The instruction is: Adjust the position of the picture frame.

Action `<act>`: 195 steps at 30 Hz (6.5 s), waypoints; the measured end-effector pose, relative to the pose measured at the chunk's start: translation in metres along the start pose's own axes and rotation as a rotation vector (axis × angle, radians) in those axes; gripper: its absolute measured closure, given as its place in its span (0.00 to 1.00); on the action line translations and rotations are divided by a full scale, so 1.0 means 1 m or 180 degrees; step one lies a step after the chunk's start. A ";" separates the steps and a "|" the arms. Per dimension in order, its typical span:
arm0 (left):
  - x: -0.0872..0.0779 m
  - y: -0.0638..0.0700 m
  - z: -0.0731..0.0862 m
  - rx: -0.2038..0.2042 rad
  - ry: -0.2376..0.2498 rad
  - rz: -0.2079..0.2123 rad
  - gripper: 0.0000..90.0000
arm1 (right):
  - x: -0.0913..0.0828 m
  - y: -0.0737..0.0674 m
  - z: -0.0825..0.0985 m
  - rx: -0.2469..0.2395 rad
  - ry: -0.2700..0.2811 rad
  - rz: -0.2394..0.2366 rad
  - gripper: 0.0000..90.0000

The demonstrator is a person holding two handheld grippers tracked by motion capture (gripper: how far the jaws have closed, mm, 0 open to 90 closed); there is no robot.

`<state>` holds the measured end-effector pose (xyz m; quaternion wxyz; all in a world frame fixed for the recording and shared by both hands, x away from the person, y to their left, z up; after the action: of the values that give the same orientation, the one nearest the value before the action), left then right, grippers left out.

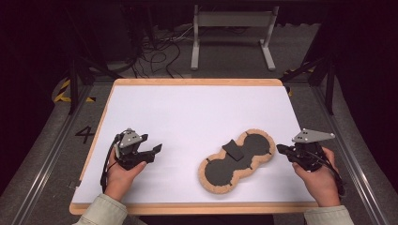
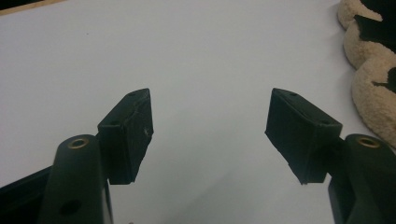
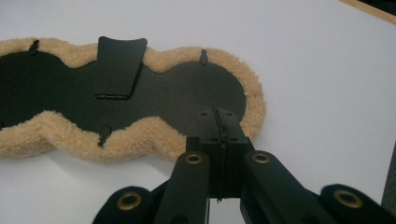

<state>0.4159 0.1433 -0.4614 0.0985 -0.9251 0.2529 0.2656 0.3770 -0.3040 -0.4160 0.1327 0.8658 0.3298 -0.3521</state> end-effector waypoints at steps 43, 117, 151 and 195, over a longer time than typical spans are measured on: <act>-0.009 -0.002 0.015 0.0016 -0.0102 -0.0068 0.36 | 0.065 0.020 0.034 0.0336 -0.0948 0.0078 1.00; 0.027 0.118 0.028 0.0626 -0.0893 0.1098 1.00 | 0.077 -0.001 -0.047 0.0297 0.0062 -0.0191 0.98; 0.043 0.157 0.006 0.0686 -0.0741 0.1230 0.97 | 0.071 0.000 -0.043 0.0350 0.0009 -0.0288 1.00; -0.027 0.019 0.037 -0.0084 -0.0257 0.0357 0.88 | 0.214 -0.003 -0.122 0.0319 -0.0702 -0.0464 1.00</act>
<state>0.3703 0.1498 -0.4786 0.0814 -0.8992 0.2966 0.3111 0.5527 -0.1429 -0.4779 0.0987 0.8011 0.3573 -0.4699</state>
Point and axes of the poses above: each handheld gripper's, and its own axes: x roughly forward along the jaws, z roughly out of its underside, y roughly to its right, the point moved 7 cm from there along x, roughly forward along the jaws, and after that the axes turned 9 degrees about -z, right-handed, at the moved point
